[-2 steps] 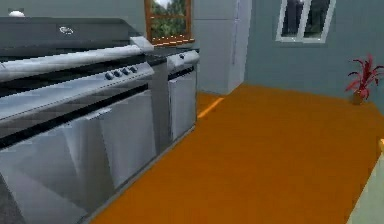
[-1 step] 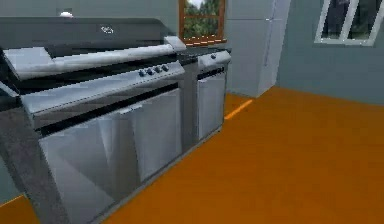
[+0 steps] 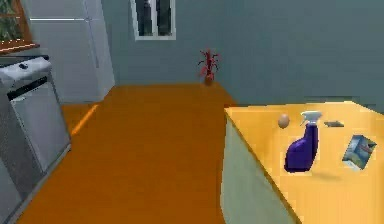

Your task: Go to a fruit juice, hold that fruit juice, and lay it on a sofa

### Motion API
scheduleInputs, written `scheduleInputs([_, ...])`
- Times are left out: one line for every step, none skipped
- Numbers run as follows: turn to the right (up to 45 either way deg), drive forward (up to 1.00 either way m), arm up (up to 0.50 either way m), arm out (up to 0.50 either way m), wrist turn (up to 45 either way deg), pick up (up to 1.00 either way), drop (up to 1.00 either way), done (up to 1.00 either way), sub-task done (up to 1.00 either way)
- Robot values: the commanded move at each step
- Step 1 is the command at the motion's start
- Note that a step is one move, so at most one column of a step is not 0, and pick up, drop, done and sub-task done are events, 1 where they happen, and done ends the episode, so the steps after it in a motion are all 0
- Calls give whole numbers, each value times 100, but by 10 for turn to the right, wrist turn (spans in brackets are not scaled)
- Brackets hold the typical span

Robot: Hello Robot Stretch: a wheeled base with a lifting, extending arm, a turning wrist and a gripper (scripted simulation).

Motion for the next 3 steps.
scheduleInputs([450,0,0,0,0,0,0,0,0])
scheduleInputs([450,0,0,0,0,0,0,0,0])
scheduleInputs([360,0,0,0,0,0,0,0,0])
